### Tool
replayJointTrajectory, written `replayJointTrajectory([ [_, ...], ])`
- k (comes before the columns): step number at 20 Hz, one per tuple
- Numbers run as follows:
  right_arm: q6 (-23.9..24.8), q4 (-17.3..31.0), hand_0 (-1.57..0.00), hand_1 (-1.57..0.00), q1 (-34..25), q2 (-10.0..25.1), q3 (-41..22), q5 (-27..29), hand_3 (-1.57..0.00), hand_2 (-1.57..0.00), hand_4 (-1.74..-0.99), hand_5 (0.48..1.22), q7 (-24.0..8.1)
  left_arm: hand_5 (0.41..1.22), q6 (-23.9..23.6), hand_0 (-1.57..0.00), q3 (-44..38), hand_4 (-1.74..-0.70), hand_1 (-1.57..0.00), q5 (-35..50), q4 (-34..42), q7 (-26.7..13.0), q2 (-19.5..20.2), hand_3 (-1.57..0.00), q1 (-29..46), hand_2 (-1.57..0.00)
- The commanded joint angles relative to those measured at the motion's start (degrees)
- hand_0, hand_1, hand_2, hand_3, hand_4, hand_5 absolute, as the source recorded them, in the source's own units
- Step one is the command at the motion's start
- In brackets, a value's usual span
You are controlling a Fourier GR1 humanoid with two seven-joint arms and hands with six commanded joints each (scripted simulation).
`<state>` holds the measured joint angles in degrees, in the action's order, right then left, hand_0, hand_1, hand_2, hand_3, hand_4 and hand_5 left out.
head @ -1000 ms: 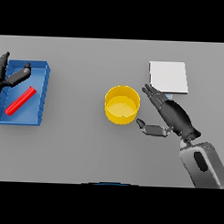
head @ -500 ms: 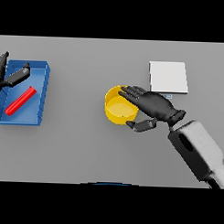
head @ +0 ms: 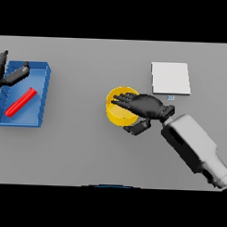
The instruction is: Pick up the red beaker and tilt it to pour out 1 green nut into yellow bowl. Pick up the yellow bowl and place it on the metallic measuring scale.
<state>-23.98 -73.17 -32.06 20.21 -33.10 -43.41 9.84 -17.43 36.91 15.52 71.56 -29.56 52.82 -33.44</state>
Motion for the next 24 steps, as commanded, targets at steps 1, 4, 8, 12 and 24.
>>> replayJointTrajectory([
  [1,-0.2,0.9,0.0,0.0,-0.7,-0.1,-0.5,-0.5,0.0,0.0,-1.27,0.678,0.0,0.734,0.2,0.0,0.1,-0.8,0.0,0.1,0.6,0.1,0.3,0.0,0.3,0.0],
  [4,-1.1,3.2,0.0,0.0,-1.8,-1.3,-1.7,-1.1,0.0,0.0,-1.295,0.671,-0.4,0.735,-0.5,0.0,0.1,-0.8,0.0,-0.1,0.8,0.1,0.5,0.0,0.7,0.0],
  [8,-2.8,4.6,0.0,0.0,-3.4,-0.8,-2.9,-2.1,0.0,0.0,-1.307,0.69,-0.2,0.735,-0.3,0.0,0.0,-0.8,0.0,-0.1,0.6,0.7,0.6,0.0,0.8,0.0],
  [12,-3.1,6.1,0.0,-0.01,-4.1,-1.6,-3.7,-2.9,-0.05,-0.03,-1.321,0.756,-1.4,0.727,-0.2,0.0,0.1,-0.79,0.0,-0.3,-0.7,0.9,-0.3,0.0,0.2,0.0],
  [24,-8.5,3.5,-1.39,-1.38,-3.9,0.2,-5.1,-1.3,-1.14,-1.31,-1.682,1.178,-1.6,0.725,-0.7,0.0,-0.5,-0.8,0.0,0.2,0.9,0.5,0.8,0.0,0.9,0.0],
])
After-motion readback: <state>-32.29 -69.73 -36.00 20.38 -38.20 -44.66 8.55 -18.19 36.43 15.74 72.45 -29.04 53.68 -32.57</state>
